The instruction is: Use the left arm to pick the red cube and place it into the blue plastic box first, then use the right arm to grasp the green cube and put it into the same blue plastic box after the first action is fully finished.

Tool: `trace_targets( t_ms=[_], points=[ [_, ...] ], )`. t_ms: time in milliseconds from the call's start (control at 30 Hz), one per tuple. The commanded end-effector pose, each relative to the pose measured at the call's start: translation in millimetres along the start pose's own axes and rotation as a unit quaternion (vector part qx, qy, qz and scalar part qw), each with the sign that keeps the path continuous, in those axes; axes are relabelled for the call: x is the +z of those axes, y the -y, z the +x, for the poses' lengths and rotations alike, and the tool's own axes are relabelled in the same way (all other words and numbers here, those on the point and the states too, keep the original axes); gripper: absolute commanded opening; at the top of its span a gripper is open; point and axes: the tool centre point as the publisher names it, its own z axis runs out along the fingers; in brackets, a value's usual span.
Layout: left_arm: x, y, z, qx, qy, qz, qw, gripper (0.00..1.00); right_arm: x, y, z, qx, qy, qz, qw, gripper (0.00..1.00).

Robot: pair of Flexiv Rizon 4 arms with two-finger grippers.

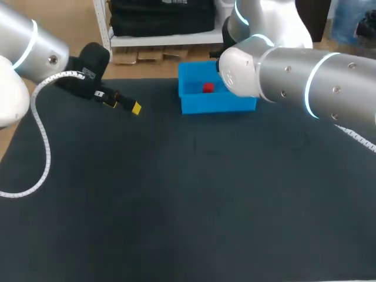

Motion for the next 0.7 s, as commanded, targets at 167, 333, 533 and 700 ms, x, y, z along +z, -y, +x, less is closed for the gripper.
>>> trace_targets(
  t_ms=[167, 333, 533, 700],
  points=[
    [-0.2, 0.3, 0.9, 0.000, 0.002, 0.000, 1.000, 1.00, 10.9, 5.6, -0.9, 0.004, -0.005, 0.000, 1.000, 0.00],
    [-0.2, 0.3, 0.9, 0.000, 0.002, 0.000, 1.000, 1.00, 17.3, 8.4, 0.8, 0.004, -0.010, 0.002, 1.000, 0.00],
    [-0.2, 0.3, 0.9, 0.000, 0.002, 0.000, 1.000, 1.00, 19.6, 9.6, 0.1, 0.003, -0.013, 0.003, 1.000, 0.00],
    [-0.2, 0.3, 0.9, 0.000, 0.002, 0.000, 1.000, 1.00, 20.7, 9.9, 0.1, -0.002, -0.013, 0.018, 1.000, 1.00]
  ],
)
